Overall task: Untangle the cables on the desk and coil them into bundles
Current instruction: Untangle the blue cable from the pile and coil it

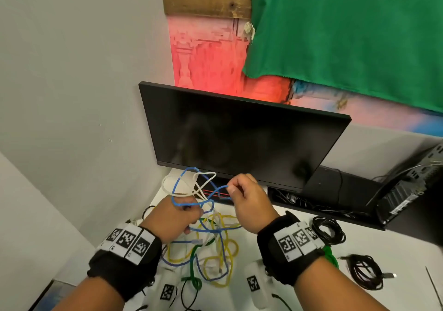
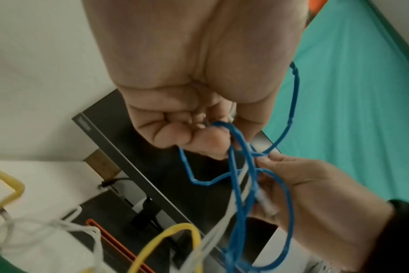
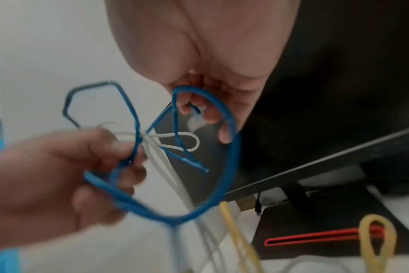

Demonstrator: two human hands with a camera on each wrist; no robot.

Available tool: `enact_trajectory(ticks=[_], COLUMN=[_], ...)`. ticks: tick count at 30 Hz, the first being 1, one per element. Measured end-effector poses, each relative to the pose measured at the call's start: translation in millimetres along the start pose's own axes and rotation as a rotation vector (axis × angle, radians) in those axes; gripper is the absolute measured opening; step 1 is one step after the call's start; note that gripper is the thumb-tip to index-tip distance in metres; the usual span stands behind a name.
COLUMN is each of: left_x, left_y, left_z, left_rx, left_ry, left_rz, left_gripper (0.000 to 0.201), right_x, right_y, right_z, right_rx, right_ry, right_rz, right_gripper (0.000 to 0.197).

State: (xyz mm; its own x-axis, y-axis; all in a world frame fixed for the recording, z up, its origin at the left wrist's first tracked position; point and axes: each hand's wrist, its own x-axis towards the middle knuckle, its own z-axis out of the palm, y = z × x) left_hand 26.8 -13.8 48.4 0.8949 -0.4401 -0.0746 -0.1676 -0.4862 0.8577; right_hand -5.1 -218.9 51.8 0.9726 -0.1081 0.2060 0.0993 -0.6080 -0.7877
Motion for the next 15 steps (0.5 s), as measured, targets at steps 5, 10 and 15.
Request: enact_trajectory(ticks=[5,10,15], left_x=[-3,-5,-4], left_y=[-14,-22,-37], left_z=[-4,-18,-40], left_rx=[0.216,-0.133,-0.760], left_ry=[0.036,-0.050,0.375], left_rz=[-0.106,-0.124,-0.199], left_gripper=[0.028,0.033,0.024], right_x=[8,23,34], right_y=[-3,20,58], right_z=[-14,-31,-56], right_rx=[0.030,0.111,-0.142], right_ry=[-0.165,-0.030,0.192], right_rz=[0.043,0.153,0.356], right_gripper=[0.029,0.030,0.032])
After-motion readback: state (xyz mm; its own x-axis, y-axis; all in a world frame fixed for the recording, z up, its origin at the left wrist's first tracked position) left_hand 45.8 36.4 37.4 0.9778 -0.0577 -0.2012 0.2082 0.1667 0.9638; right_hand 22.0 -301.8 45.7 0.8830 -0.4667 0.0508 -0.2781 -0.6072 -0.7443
